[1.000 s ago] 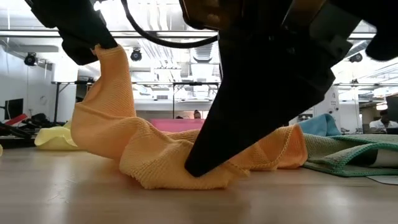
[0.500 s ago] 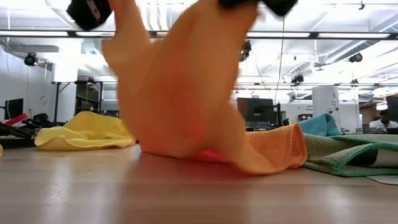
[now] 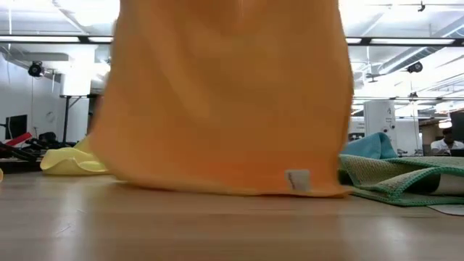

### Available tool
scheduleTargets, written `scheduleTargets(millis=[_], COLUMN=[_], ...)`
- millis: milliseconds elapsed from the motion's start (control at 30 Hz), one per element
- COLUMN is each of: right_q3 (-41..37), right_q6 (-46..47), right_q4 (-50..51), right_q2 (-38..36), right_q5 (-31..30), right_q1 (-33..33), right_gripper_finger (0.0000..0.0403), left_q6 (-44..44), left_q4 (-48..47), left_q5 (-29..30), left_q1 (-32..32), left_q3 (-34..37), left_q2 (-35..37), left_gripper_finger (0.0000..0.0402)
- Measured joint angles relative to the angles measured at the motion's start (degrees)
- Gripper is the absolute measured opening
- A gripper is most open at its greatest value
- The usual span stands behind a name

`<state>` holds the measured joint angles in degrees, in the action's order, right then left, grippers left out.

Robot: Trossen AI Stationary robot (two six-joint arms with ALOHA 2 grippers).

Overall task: Fold microfiber towels
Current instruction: Fold the orange towel

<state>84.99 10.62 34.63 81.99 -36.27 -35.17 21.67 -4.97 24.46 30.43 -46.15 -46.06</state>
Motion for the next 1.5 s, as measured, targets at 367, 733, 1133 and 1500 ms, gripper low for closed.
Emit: scheduleTargets(millis=[367, 733, 1133, 1500], right_q3=[-0.01, 2.14, 2.52, 2.49], right_q6=[-12.38, -25.09, -13.16, -7.00], right_q4=[1.49, -0.85, 9.30, 7.78], right_q2=[-7.50, -8.89, -4.02, 10.06], right_q5=[-3.48, -2.39, 25.17, 32.28], right_q1=[8.43, 16.64, 15.18, 8.29], right_gripper_finger=[0.0008, 0.0008, 0.0008, 0.0008], left_q6=[-1.24, -10.16, 7.11, 27.35], left_q4=[-1.70, -3.17, -6.68, -6.23], left_q5=[9.45, 13.61, -4.72, -25.89], left_q1=[-0.09, -0.09, 0.05, 2.18], left_q3=[0.09, -0.64, 5.03, 9.90], left_q2=[9.32, 12.28, 8.86, -8.26], left_gripper_finger=[0.0000, 0.0000, 0.0000, 0.0000])
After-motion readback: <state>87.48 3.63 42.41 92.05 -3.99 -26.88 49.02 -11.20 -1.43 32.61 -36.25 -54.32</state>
